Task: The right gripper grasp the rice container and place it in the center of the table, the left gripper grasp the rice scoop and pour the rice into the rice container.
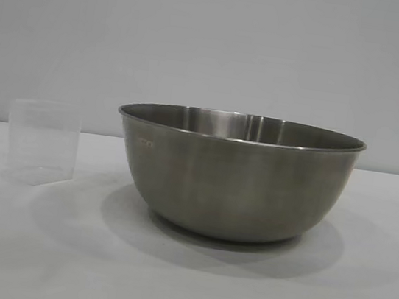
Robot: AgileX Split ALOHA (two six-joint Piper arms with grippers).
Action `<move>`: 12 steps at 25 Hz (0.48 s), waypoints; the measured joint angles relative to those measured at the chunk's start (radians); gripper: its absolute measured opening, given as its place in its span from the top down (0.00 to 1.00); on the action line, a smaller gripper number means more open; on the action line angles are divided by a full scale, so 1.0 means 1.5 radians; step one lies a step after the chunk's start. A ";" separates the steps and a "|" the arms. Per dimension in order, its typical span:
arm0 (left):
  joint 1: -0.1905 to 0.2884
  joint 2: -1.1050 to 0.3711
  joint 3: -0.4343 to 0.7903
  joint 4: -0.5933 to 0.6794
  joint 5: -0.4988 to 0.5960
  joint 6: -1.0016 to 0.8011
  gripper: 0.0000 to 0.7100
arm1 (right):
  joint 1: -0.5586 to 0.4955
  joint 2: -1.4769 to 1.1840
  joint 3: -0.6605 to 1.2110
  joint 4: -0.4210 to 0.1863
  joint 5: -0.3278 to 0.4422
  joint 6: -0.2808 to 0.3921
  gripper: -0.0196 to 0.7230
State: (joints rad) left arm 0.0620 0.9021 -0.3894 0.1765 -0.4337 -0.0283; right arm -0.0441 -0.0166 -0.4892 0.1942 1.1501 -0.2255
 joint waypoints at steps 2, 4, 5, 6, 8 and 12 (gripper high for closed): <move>0.000 -0.059 0.000 0.003 0.062 -0.006 0.62 | 0.000 0.000 0.000 0.000 0.000 0.000 0.47; 0.000 -0.124 0.000 0.025 0.127 -0.010 0.62 | 0.000 0.000 0.000 0.000 0.000 0.000 0.47; 0.000 -0.155 0.000 0.040 0.159 -0.015 0.62 | 0.000 0.000 0.000 0.000 0.000 0.000 0.47; 0.000 -0.186 0.000 0.052 0.190 -0.020 0.62 | 0.000 0.000 0.000 0.000 0.000 0.000 0.47; 0.000 -0.243 0.000 0.060 0.257 -0.045 0.62 | 0.000 0.000 0.000 0.000 0.000 0.000 0.47; 0.000 -0.364 0.000 0.064 0.387 -0.056 0.62 | 0.000 0.000 0.000 0.000 0.000 0.000 0.47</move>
State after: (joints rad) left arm 0.0620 0.3559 -0.3894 0.2717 0.1474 -0.1118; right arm -0.0441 -0.0166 -0.4892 0.1942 1.1501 -0.2255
